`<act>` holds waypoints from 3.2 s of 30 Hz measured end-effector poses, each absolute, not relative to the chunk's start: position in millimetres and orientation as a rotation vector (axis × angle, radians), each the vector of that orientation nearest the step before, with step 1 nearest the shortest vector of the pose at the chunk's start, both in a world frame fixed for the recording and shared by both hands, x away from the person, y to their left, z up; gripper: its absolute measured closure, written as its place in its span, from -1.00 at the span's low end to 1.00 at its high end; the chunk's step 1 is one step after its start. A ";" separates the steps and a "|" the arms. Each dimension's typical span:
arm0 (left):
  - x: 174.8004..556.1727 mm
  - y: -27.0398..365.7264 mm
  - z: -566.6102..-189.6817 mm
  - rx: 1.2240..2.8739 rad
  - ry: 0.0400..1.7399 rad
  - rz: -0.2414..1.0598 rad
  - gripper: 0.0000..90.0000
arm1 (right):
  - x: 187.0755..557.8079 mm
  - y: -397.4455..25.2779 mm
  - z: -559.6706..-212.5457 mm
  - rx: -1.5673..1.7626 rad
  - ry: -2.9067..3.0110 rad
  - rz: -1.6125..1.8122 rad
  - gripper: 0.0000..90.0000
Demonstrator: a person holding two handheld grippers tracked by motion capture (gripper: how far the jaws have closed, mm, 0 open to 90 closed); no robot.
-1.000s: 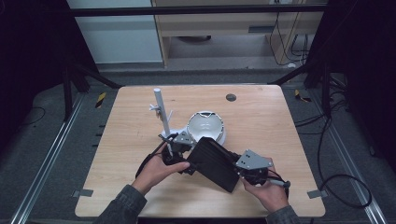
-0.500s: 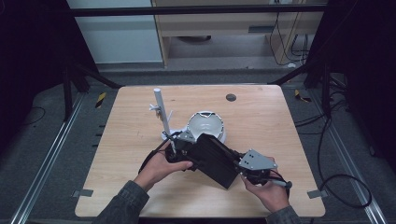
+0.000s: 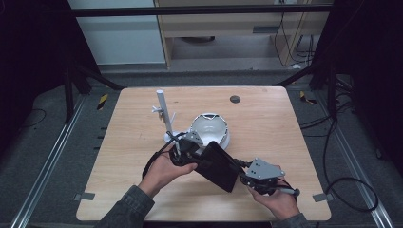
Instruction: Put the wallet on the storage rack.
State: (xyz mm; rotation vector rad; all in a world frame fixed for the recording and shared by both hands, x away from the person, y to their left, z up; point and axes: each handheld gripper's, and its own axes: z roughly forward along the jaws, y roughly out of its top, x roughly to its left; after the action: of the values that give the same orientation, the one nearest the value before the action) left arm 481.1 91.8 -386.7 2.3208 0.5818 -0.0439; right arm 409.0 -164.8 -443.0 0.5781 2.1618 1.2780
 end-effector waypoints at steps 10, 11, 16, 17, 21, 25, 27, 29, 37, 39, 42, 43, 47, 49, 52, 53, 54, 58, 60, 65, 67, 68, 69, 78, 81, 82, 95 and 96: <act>480.2 97.2 -361.1 2.312 0.606 -0.014 0.80 | 408.3 -165.7 -464.1 0.629 2.344 1.236 -0.60; 480.3 99.0 -358.8 2.307 0.610 -0.013 0.80 | 408.2 -166.7 -465.7 0.634 2.360 1.233 -0.65; 480.0 107.4 -349.0 2.288 0.623 -0.003 0.80 | 409.8 -174.6 -473.1 0.662 2.395 1.224 -0.69; 479.7 109.5 -347.0 2.282 0.629 0.004 0.80 | 411.2 -177.7 -475.1 0.677 2.398 1.223 -0.69; 480.1 117.5 -338.6 2.273 0.636 0.004 0.80 | 423.0 -189.8 -483.1 0.819 2.348 1.187 -0.73; 479.7 122.3 -327.1 2.252 0.635 0.017 0.80 | 444.5 -204.8 -494.8 1.086 2.262 1.077 -0.83; 479.6 122.8 -324.5 2.248 0.636 0.019 0.80 | 447.6 -207.1 -497.0 1.144 2.250 1.061 -0.85; 480.2 123.2 -319.6 2.244 0.634 0.028 0.80 | 454.3 -211.0 -501.9 1.206 2.238 1.018 -0.85; 486.8 117.9 -301.2 2.232 0.630 0.061 0.80 | 467.0 -212.4 -511.7 1.311 2.201 0.941 -0.91; 490.1 114.9 -295.3 2.229 0.631 0.069 0.80 | 468.0 -212.7 -512.2 1.318 2.190 0.942 -0.93; 496.1 108.3 -281.6 2.213 0.635 0.089 0.80 | 469.4 -212.5 -512.6 1.329 2.189 0.935 -0.97; 496.1 108.3 -281.6 2.213 0.635 0.089 0.80 | 469.4 -212.5 -512.6 1.329 2.189 0.935 -0.97; 501.5 102.6 -270.0 2.209 0.625 0.116 0.80 | 469.5 -212.5 -512.6 1.334 2.187 0.930 -0.98; 505.9 101.2 -267.2 2.195 0.639 0.126 0.80 | 469.6 -212.6 -512.6 1.337 2.186 0.930 -0.99; 514.4 100.2 -264.2 2.200 0.654 0.145 0.80 | 469.9 -212.9 -512.6 1.344 2.181 0.927 -0.99; 517.0 99.6 -263.7 2.200 0.661 0.151 0.80 | 470.1 -213.0 -512.7 1.345 2.179 0.927 -0.99; 519.6 99.6 -263.2 2.200 0.666 0.160 0.80 | 470.3 -213.1 -512.7 1.346 2.177 0.925 -0.99; 530.1 102.7 -263.3 2.173 0.699 0.165 0.80 | 470.4 -213.2 -512.6 1.350 2.175 0.924 -0.99; 533.8 105.5 -264.6 2.162 0.717 0.168 0.80 | 470.5 -213.3 -512.7 1.348 2.174 0.924 -0.99; 537.9 113.5 -265.4 2.156 0.753 0.203 0.80 | 470.3 -213.1 -512.7 1.351 2.174 0.924 -0.99; 539.5 115.2 -266.6 2.145 0.765 0.205 0.80 | 470.4 -213.3 -512.7 1.348 2.174 0.923 -0.99; 540.5 116.0 -267.4 2.150 0.770 0.209 0.80 | 470.3 -213.1 -512.7 1.351 2.173 0.923 -0.99; 541.5 116.0 -268.9 2.146 0.776 0.209 0.80 | 470.4 -213.3 -512.7 1.348 2.174 0.923 -0.99; 547.6 120.3 -282.3 2.154 0.821 0.216 0.80 | 470.5 -213.3 -512.7 1.347 2.174 0.922 -0.99; 550.4 120.6 -289.3 2.167 0.830 0.209 0.80 | 470.4 -213.3 -512.7 1.346 2.174 0.921 -0.99; 550.8 120.1 -291.0 2.162 0.835 0.209 0.80 | 470.4 -213.3 -512.7 1.348 2.174 0.922 -0.99; 561.8 106.7 -314.7 2.209 0.862 0.188 0.79 | 470.3 -213.1 -512.7 1.352 2.174 0.923 -0.99; 563.0 105.3 -316.6 2.211 0.864 0.183 0.79 | 470.3 -213.1 -512.7 1.351 2.174 0.923 -0.99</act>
State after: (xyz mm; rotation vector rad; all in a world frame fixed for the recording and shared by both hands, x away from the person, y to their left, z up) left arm 563.0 105.3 -316.6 2.2115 0.8644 0.1832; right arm 470.3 -213.1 -512.7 1.3514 2.1741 0.9234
